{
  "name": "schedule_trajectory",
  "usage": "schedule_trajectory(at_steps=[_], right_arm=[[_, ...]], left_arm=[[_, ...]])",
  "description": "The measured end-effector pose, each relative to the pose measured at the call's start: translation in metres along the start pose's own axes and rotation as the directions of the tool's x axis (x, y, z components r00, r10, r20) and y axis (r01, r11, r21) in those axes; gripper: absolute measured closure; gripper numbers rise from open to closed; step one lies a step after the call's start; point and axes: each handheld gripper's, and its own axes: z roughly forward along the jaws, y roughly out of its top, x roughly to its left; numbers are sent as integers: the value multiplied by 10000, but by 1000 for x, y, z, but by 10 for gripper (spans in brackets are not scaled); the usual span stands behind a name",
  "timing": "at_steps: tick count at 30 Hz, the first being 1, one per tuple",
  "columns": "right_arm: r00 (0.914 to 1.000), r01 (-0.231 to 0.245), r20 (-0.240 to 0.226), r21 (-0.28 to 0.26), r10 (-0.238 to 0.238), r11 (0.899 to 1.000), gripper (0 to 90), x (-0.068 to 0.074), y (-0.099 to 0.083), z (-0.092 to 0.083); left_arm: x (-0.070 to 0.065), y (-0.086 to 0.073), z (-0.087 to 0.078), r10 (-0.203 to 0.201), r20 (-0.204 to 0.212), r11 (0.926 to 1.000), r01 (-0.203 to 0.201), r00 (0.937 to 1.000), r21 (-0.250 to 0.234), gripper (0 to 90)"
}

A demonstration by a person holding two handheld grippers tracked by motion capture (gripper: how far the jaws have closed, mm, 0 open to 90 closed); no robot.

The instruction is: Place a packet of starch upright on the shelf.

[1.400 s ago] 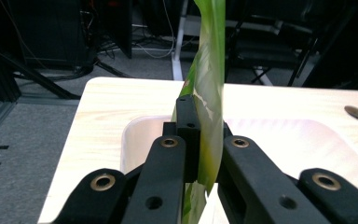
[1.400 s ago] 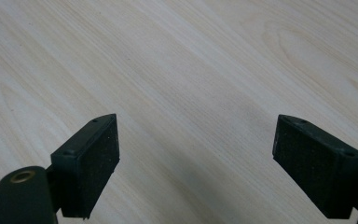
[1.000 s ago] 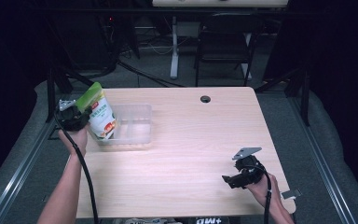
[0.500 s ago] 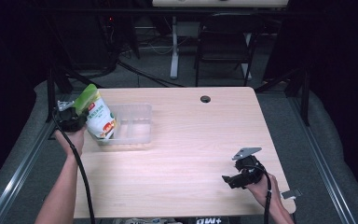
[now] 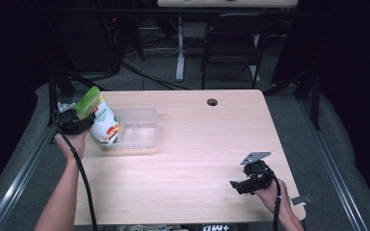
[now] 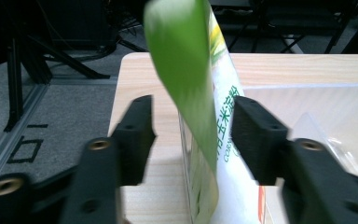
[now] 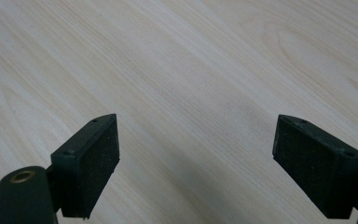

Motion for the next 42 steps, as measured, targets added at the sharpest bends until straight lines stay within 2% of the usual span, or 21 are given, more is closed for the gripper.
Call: schedule_trajectory(at_steps=[4,8,17,22,27,31,40,42], right_arm=[[10000,-21,-10,31,21,10000,139,0,0,-1],[10000,-35,4,-63,35,10000,139,0,0,0],[10000,-19,0,41,19,10000,139,0,0,0],[10000,-3,20,17,3,10000,139,1,0,0],[10000,-10,23,42,10,10000,139,1,0,0],[10000,2,16,31,-2,10000,139,2,0,0],[10000,-10,28,115,9,9999,139,2,0,0],[10000,-17,67,127,16,9999,139,3,0,0]], left_arm=[[-4,5,-9,379,-101,9992,-378,9992,103,260],[-6,8,-19,547,-151,9985,-546,9984,56,176],[-12,17,-60,1055,150,9944,-1056,9943,23,141],[-21,15,-85,1545,535,9879,-1549,9865,26,107],[-29,8,-108,1889,756,9819,-1892,9791,-25,82],[-36,-3,-122,2097,946,9773,-2116,9732,109,62],[-45,-33,-141,2514,1191,9637,-2599,9605,617,26],[-45,-40,-144,2633,1286,9580,-2748,9561,823,24]])
